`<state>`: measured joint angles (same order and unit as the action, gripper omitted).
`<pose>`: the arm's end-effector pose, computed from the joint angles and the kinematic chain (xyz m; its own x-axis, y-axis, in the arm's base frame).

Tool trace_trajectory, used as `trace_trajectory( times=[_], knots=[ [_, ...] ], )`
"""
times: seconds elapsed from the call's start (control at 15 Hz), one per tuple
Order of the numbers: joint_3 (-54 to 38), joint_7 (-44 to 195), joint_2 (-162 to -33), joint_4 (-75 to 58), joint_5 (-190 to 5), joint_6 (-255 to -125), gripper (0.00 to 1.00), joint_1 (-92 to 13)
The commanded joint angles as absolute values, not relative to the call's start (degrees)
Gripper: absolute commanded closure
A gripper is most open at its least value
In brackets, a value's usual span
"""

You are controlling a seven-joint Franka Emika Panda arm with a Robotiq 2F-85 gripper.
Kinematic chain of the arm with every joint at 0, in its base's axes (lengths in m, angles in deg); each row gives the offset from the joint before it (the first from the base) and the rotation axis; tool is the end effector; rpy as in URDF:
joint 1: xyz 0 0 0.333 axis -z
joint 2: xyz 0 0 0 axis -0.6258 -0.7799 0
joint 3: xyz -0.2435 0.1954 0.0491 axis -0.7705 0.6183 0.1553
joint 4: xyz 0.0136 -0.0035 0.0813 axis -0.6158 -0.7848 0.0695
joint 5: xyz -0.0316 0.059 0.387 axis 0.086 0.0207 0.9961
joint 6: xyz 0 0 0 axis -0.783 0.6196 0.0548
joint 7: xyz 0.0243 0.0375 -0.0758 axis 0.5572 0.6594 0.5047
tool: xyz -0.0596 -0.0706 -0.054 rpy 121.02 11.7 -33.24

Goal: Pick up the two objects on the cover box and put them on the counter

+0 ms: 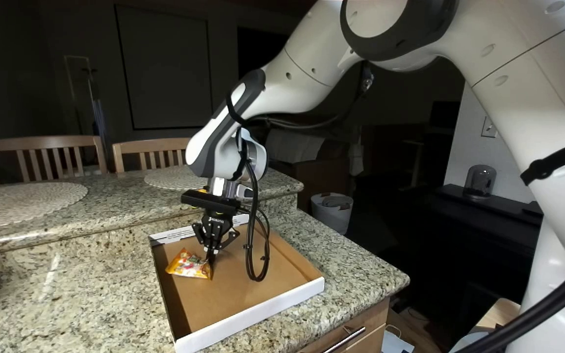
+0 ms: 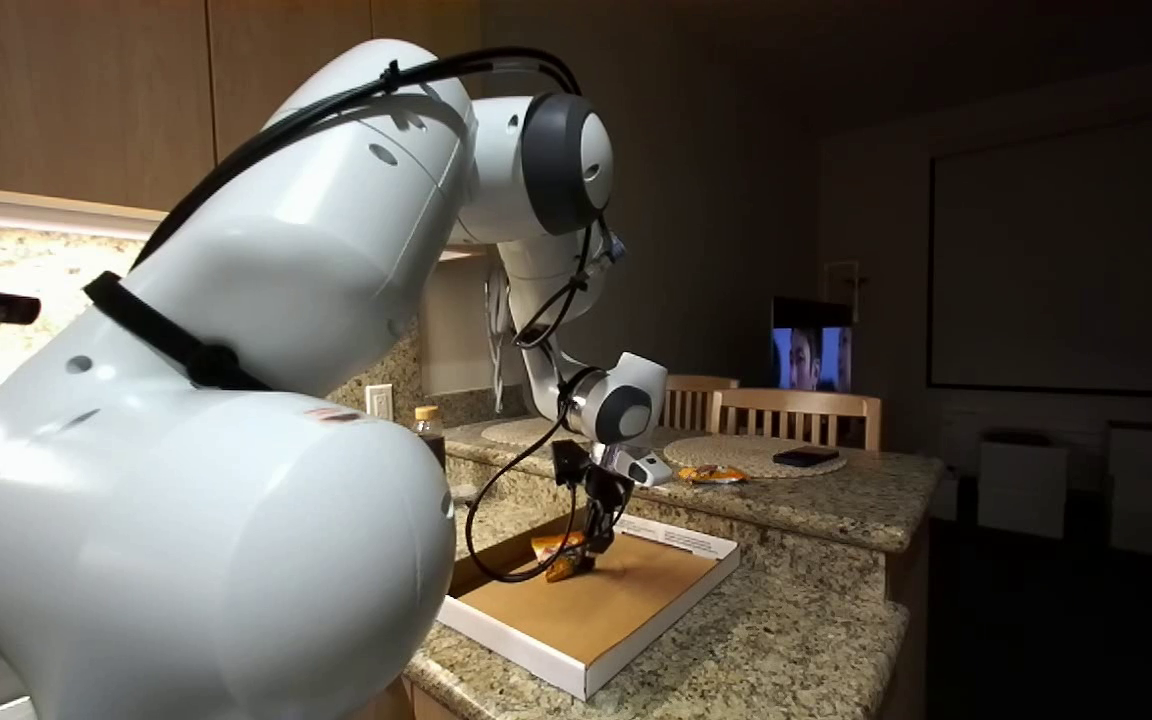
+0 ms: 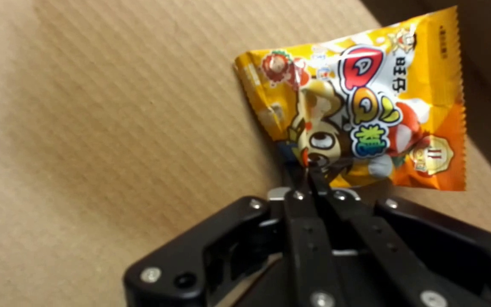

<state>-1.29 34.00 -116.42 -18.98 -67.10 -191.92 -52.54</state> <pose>0.6233 0.1871 0.2006 0.6717 -0.6929 -0.2622 -0.7365 -0.6627 -0.1357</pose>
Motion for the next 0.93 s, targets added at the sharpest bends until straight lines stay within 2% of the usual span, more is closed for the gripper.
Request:
trace_trajectory(
  times=[0.0,0.4,0.87],
  knots=[
    [0.33,35.43,-111.46,-24.73,-65.88,-198.62,0.95,-51.39],
    [6.23,40.65,-106.85,-27.98,-57.44,-213.90,0.95,-47.25],
    [9.81,50.02,-103.61,-26.31,-44.55,-218.39,0.95,-42.90]
  ],
)
